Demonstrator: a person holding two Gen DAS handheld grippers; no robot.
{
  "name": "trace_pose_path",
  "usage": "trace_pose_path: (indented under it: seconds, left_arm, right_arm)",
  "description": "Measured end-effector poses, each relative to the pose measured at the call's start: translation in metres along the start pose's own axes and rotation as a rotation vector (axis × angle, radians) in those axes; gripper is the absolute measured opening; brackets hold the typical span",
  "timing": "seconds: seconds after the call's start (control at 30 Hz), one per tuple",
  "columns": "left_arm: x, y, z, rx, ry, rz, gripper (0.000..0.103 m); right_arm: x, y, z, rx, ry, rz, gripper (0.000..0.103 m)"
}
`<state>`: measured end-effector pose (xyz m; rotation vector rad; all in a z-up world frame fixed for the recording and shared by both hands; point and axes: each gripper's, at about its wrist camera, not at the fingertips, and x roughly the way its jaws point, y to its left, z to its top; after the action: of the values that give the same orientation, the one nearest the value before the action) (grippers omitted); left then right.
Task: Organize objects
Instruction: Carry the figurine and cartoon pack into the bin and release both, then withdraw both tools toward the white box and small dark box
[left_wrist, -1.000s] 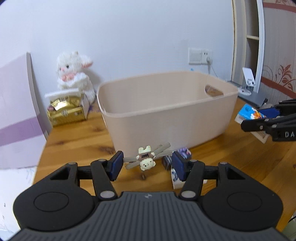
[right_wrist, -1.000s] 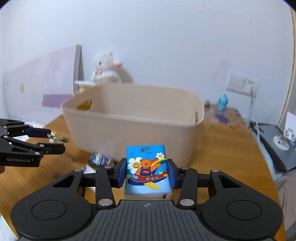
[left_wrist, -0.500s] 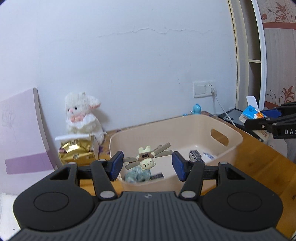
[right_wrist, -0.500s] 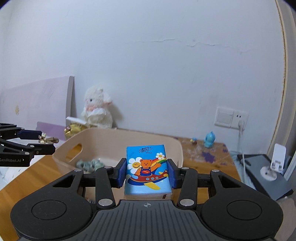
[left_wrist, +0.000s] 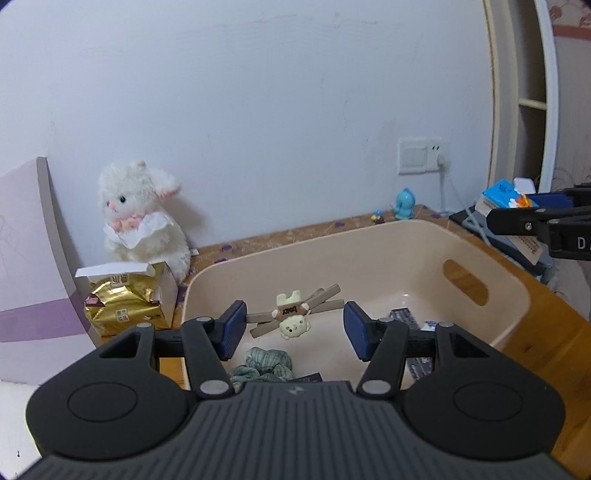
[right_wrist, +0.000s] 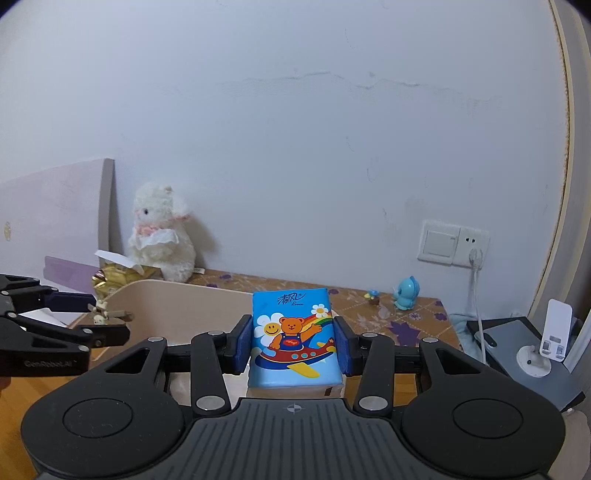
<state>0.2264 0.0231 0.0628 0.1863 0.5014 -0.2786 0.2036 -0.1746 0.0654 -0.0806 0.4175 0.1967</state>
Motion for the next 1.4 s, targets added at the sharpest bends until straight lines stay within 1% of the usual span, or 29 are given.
trace_pose_path:
  seconds: [0.1, 0.33, 0.43, 0.53, 0.67, 0.7, 0.73, 0.77, 0.8, 0.83, 0.87, 0.9, 0.93, 1.0, 1.03, 1.13, 1.23, 1.4]
  left_arm:
    - [0.018, -0.003, 0.0, -0.009, 0.05, -0.008, 0.059]
    - [0.052, -0.01, -0.006, 0.032, 0.152, 0.01, 0.059]
    - [0.061, -0.01, -0.009, 0.031, 0.186, 0.008, 0.059]
    - [0.065, -0.009, -0.01, 0.026, 0.21, 0.003, 0.06]
    - [0.067, -0.007, -0.008, -0.002, 0.237, -0.001, 0.06]
    - [0.067, -0.007, -0.008, -0.01, 0.241, 0.002, 0.06]
    - [0.066, -0.006, -0.008, -0.019, 0.24, 0.003, 0.06]
    - [0.065, -0.005, -0.007, -0.026, 0.236, 0.003, 0.061]
    - [0.063, -0.004, -0.007, -0.032, 0.231, 0.002, 0.063]
    - [0.06, -0.003, -0.006, -0.038, 0.225, 0.002, 0.068]
    - [0.057, -0.002, -0.006, -0.044, 0.213, 0.004, 0.079]
    - [0.053, -0.002, -0.005, -0.051, 0.2, 0.006, 0.085]
    - [0.049, 0.0, -0.004, -0.059, 0.187, 0.007, 0.085]
    - [0.041, 0.001, -0.002, -0.07, 0.17, 0.005, 0.087]
    - [0.037, 0.001, -0.001, -0.069, 0.16, 0.009, 0.088]
    - [0.023, 0.002, 0.0, -0.061, 0.128, 0.026, 0.091]
    - [0.009, 0.003, -0.001, -0.066, 0.105, 0.035, 0.095]
    - [-0.016, 0.004, -0.008, -0.06, 0.079, 0.049, 0.096]
  right_arm:
    - [0.015, 0.002, 0.0, -0.018, 0.021, -0.014, 0.042]
    - [0.049, 0.007, -0.009, -0.042, 0.105, -0.018, 0.042]
    - [0.06, 0.01, -0.016, -0.046, 0.146, -0.016, 0.042]
    - [0.068, 0.01, -0.021, -0.042, 0.19, 0.003, 0.042]
    - [0.076, 0.013, -0.026, -0.063, 0.219, -0.008, 0.042]
    - [0.077, 0.013, -0.027, -0.064, 0.22, -0.011, 0.044]
    - [0.077, 0.013, -0.028, -0.064, 0.22, -0.012, 0.051]
    - [0.076, 0.012, -0.029, -0.061, 0.218, -0.013, 0.054]
    - [0.074, 0.011, -0.029, -0.056, 0.21, -0.011, 0.057]
    - [0.072, 0.01, -0.028, -0.054, 0.203, -0.012, 0.06]
    - [0.069, 0.009, -0.028, -0.054, 0.194, -0.015, 0.067]
    - [0.066, 0.008, -0.027, -0.051, 0.182, -0.017, 0.073]
    - [0.061, 0.005, -0.026, -0.043, 0.167, -0.016, 0.077]
    - [0.054, 0.0, -0.023, -0.019, 0.143, -0.015, 0.087]
    - [0.049, -0.002, -0.022, -0.005, 0.13, -0.018, 0.09]
    - [0.035, -0.008, -0.018, 0.024, 0.096, -0.014, 0.102]
    - [0.021, -0.01, -0.016, 0.041, 0.074, -0.006, 0.103]
    - [0.0, -0.006, -0.019, 0.062, 0.074, 0.018, 0.103]
